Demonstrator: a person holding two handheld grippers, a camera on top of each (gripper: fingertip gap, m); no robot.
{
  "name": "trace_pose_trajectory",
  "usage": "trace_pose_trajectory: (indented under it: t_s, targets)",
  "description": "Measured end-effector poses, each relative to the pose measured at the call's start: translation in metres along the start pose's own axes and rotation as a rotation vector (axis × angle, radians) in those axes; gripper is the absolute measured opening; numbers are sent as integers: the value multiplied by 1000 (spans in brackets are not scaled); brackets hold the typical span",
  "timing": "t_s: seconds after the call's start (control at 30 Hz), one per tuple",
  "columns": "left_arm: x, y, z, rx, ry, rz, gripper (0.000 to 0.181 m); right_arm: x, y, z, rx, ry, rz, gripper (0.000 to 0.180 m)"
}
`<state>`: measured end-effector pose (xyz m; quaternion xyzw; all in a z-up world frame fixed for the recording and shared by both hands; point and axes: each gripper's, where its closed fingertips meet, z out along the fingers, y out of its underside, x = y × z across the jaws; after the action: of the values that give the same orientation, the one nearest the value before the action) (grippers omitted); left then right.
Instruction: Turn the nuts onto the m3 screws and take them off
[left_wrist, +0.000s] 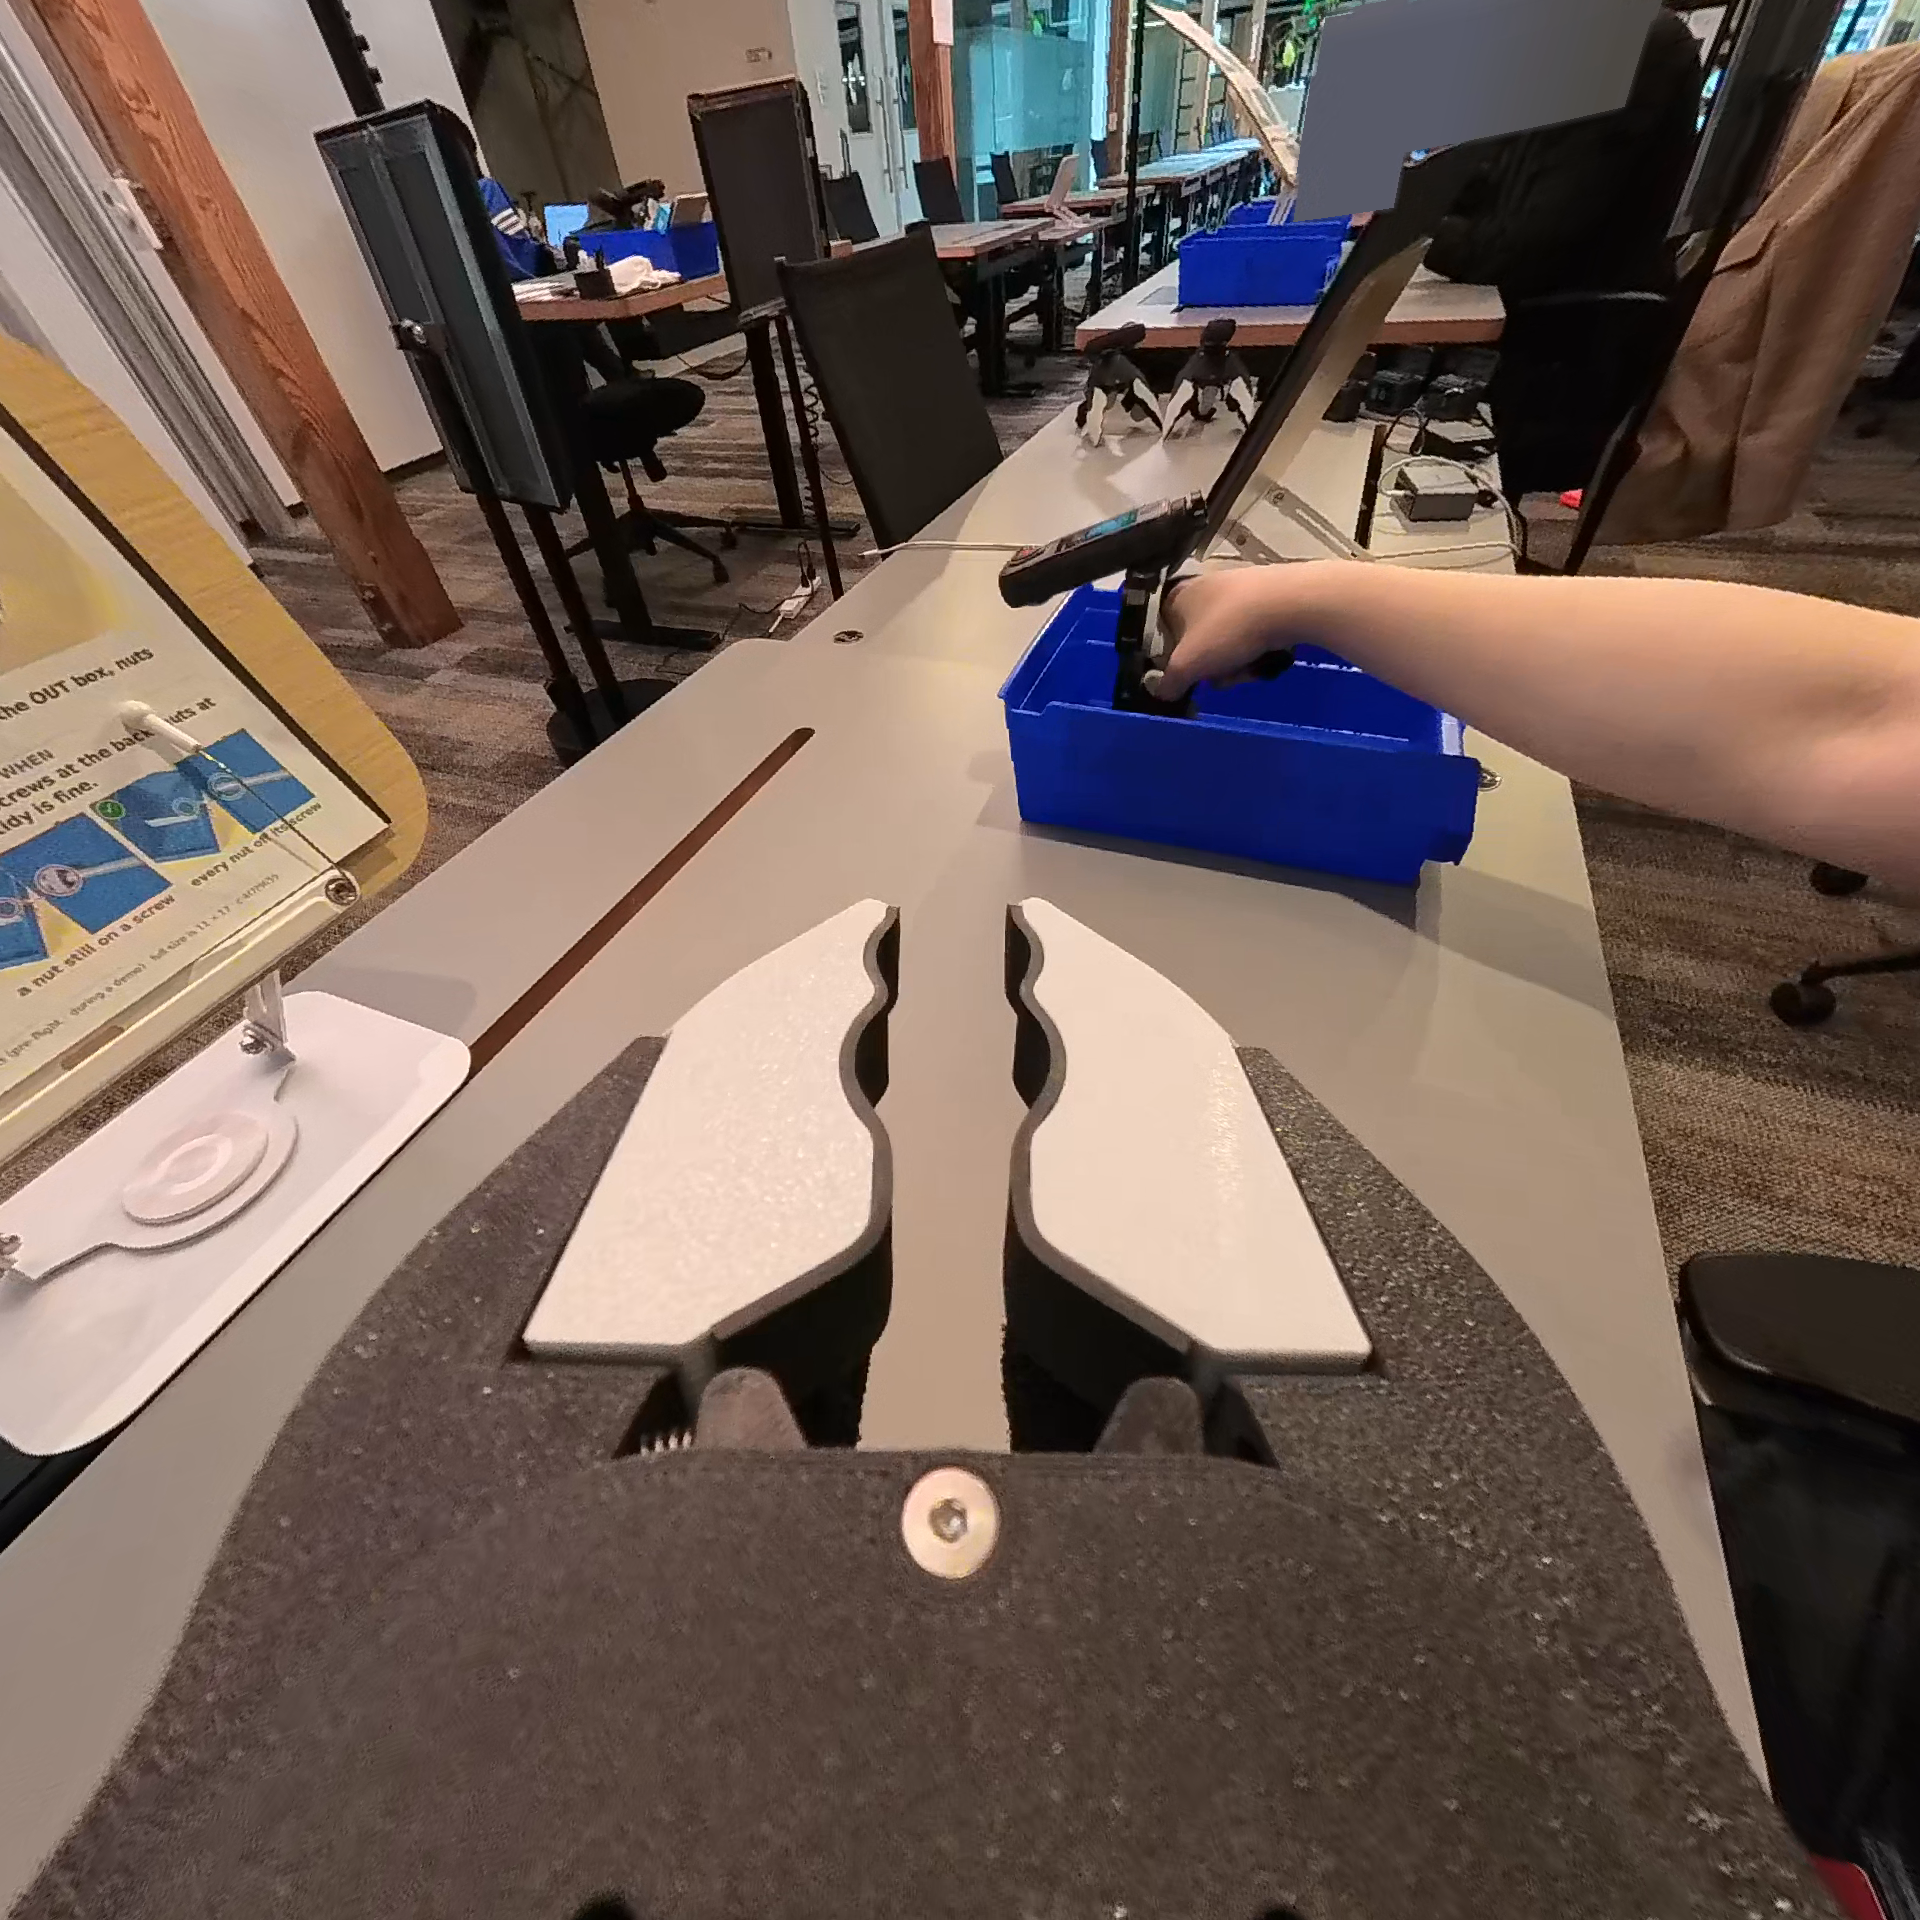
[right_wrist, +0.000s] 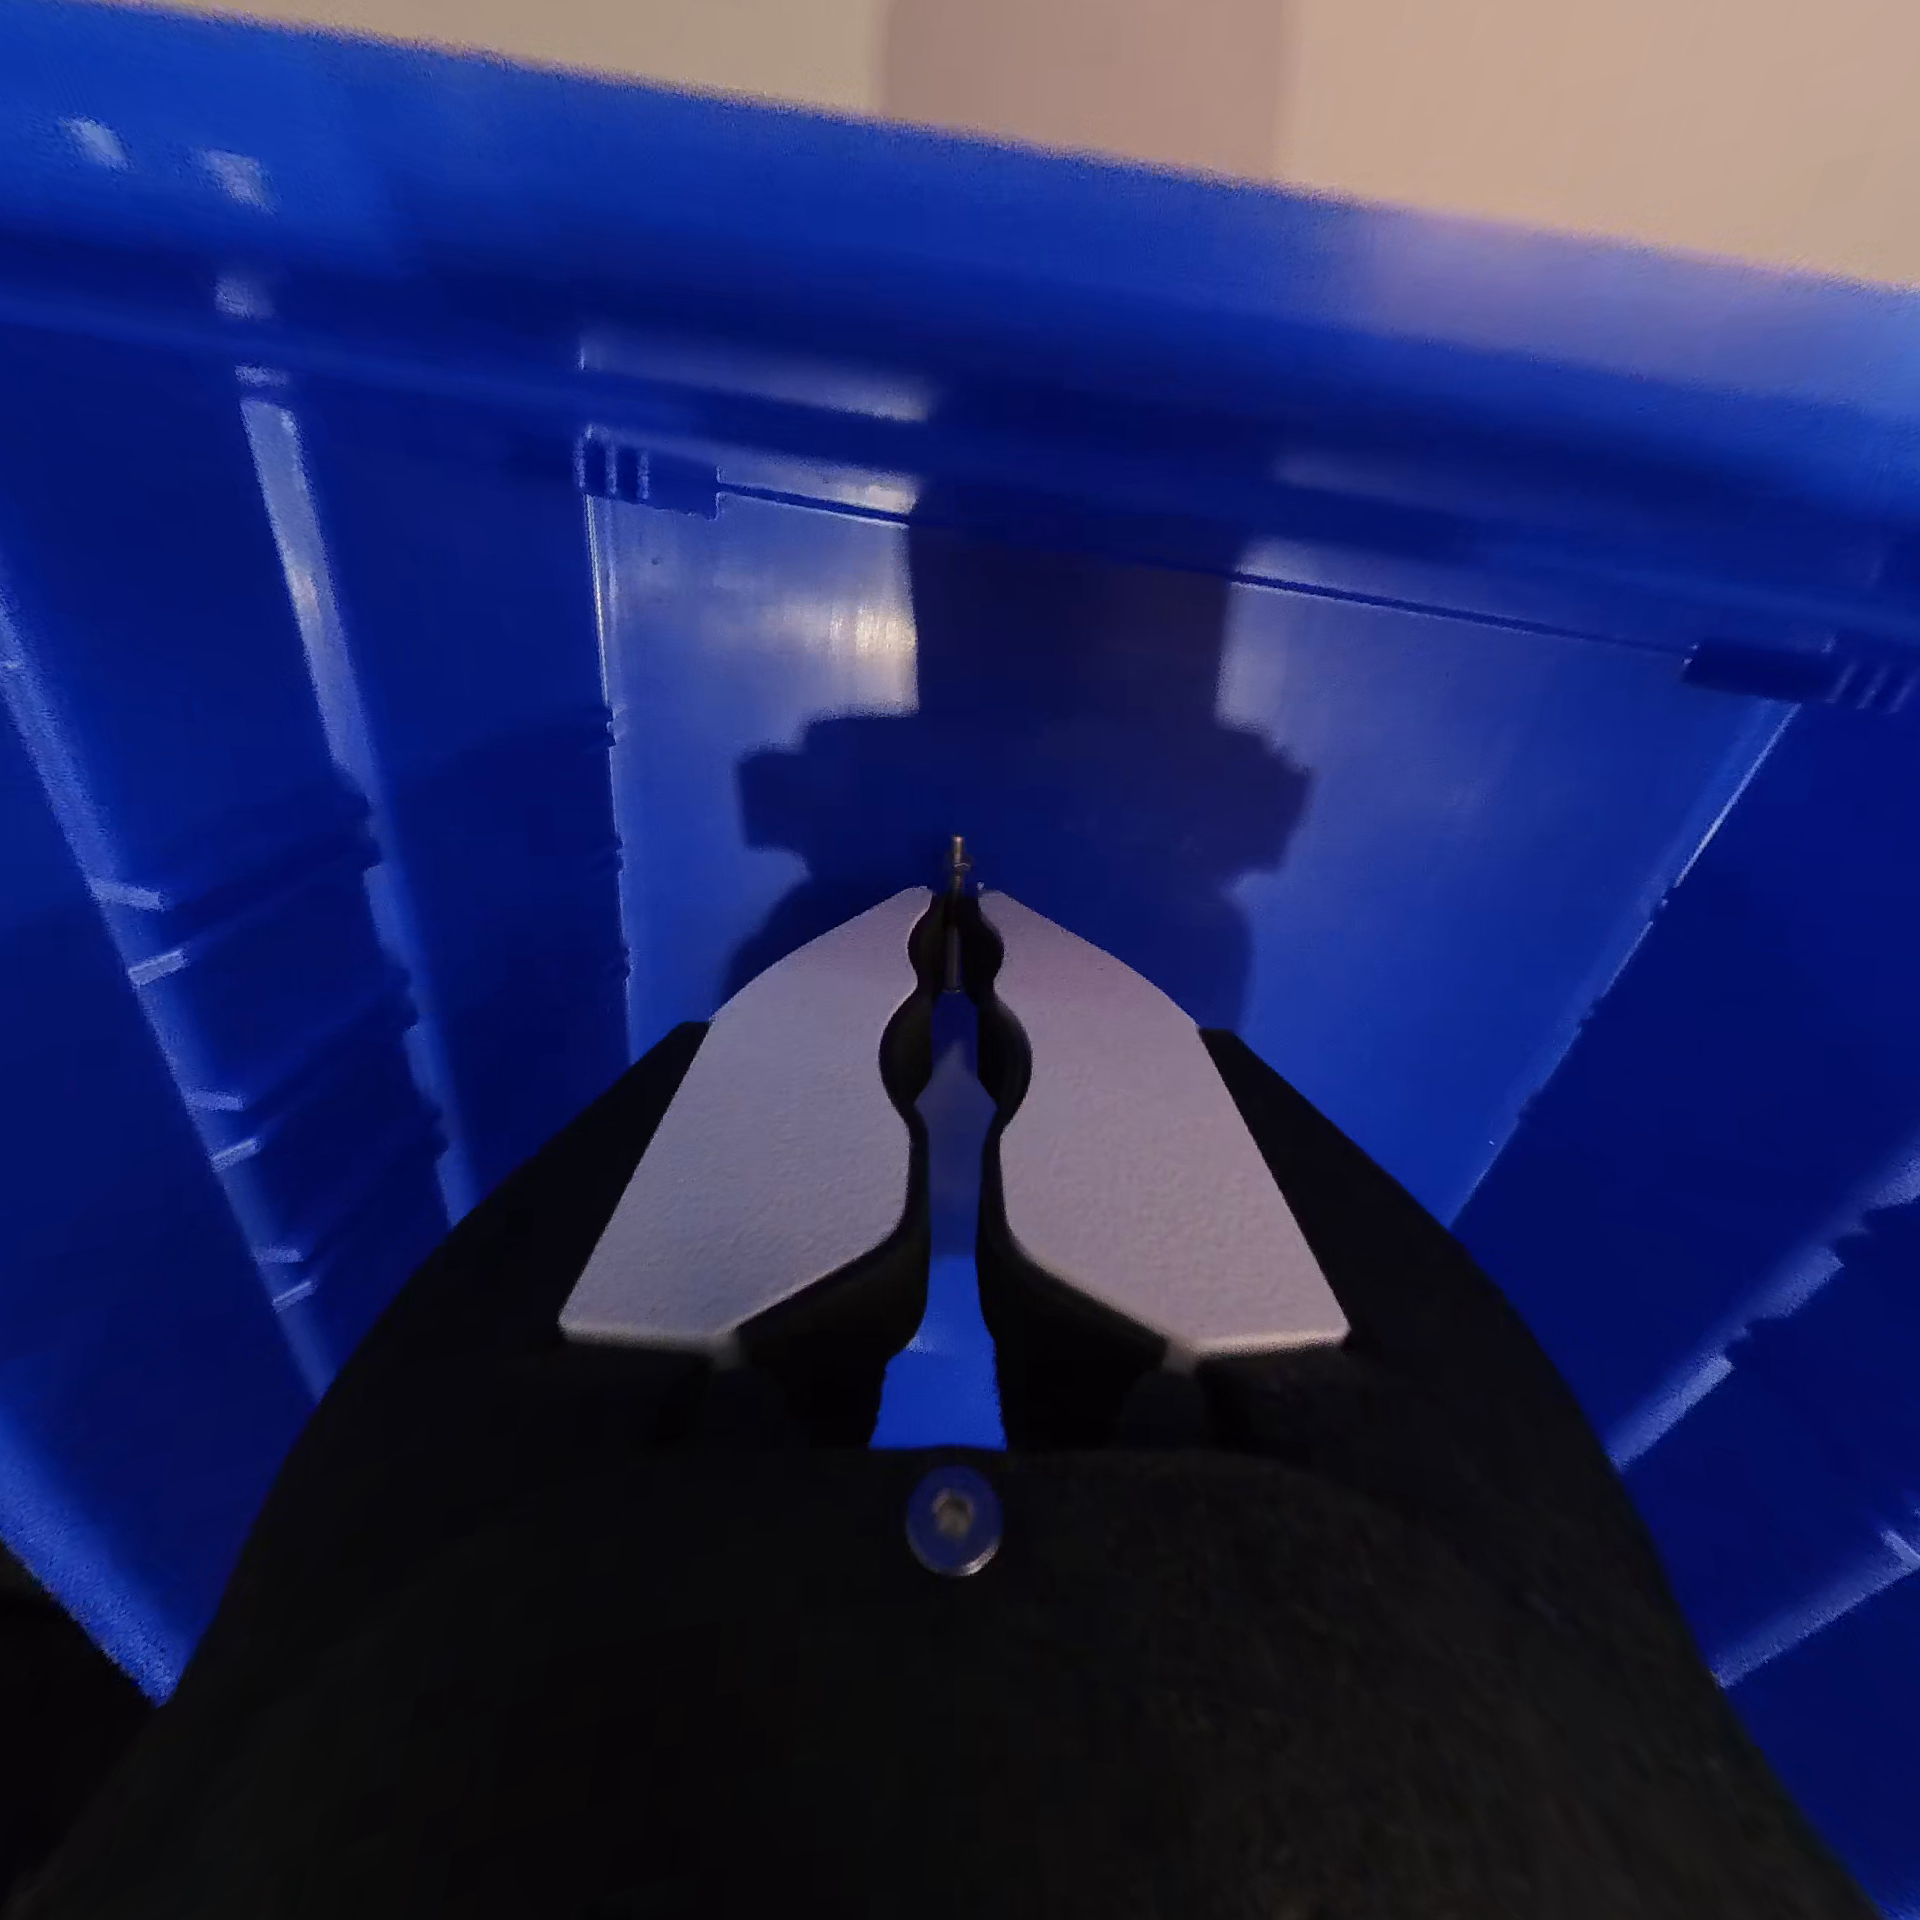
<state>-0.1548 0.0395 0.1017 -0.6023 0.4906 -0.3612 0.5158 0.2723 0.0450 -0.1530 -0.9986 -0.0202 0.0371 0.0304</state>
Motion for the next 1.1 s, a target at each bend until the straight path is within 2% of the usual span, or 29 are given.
trace_pose_trajectory:
  t_s: [0.2,0.3,0.43,0.6,0.73,0.87,0.9,1.07,1.1]
  targets:
    - [-1,1,-1,-3,8,-4,11,1,-1,2,5,10,-11,5]
    - [-2,-4,-3,34,14,-31,18,-1,-2,1,7,8,-24,17]
    - [-2,-7,-5,54,29,-44,20,5,-5,-14,71,45,-61,20]
    - [-6,-5,-6,39,-1,-25,21,3,-14,-70,307,52,-83,21]
    - [-30,9,-4,-29,-153,5,21,-4,-13,-139,547,156,-112,21]
    - [-59,29,3,-110,-334,-22,21,-59,-16,-195,831,131,-174,25]
    - [-64,33,6,-121,-364,-40,20,-80,-16,-202,878,100,-206,26]
    - [-78,59,21,-195,-445,-64,16,-197,-24,-219,1129,-36,-390,53]
    - [-83,65,22,-223,-473,-51,18,-227,-23,-225,1195,-86,-466,52]
